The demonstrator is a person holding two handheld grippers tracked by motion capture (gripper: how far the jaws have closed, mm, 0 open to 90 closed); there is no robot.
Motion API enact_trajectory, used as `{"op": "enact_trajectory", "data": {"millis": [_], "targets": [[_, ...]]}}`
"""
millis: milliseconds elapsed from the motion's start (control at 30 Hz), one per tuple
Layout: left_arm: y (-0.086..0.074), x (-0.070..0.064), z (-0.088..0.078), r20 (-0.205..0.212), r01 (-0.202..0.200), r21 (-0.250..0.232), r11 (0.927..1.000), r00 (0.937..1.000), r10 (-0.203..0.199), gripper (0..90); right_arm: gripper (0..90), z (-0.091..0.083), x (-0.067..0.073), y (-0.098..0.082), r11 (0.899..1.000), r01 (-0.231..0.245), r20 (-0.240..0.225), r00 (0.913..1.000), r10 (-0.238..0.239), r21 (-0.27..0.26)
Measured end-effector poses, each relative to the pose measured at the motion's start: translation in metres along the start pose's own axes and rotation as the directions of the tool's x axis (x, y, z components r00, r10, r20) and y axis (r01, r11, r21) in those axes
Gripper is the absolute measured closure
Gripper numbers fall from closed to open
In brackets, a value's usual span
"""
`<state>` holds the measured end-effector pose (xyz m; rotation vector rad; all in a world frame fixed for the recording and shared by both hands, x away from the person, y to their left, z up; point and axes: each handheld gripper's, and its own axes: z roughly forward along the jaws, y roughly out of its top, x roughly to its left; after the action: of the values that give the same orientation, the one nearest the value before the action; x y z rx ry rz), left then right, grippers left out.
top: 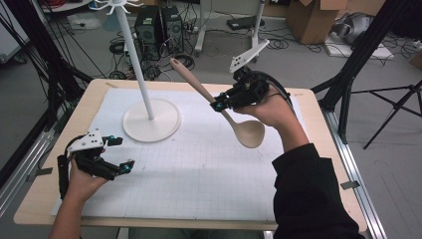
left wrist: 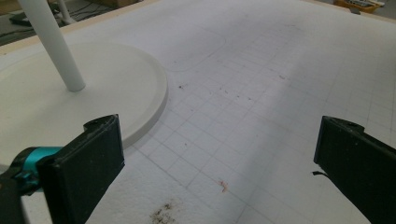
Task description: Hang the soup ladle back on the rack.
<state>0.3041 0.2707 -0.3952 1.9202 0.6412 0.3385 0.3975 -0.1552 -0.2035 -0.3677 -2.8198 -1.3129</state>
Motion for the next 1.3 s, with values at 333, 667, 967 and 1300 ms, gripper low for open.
{"op": "enact_trajectory", "data": {"millis": [333,667,967,1300], "targets": [[-0.001,0.001,-0.001,0.001,0.002,-0.002,1.0000,1.0000,-0.002,1.8,78.3,0.006,-0.019,0.025,0.998,-0.011,-0.003,0.9999,0.011,-0.062],[-0.001,0.003,-0.002,0.001,0.007,-0.009,0.9999,1.0000,-0.007,1.8,78.3,0.008,-0.044,0.058,0.991,-0.042,0.023,0.9987,0.045,-0.124],[-0.002,0.003,-0.003,0.001,0.012,-0.009,0.9999,0.9999,-0.012,1.8,78.3,0.020,-0.057,0.085,0.987,-0.053,0.040,0.9974,0.059,-0.150],[-0.004,0.003,-0.001,0.008,0.012,-0.002,0.9999,0.9999,-0.012,1.8,78.3,0.033,-0.068,0.099,0.985,-0.067,0.013,0.9975,0.070,-0.159]]}}
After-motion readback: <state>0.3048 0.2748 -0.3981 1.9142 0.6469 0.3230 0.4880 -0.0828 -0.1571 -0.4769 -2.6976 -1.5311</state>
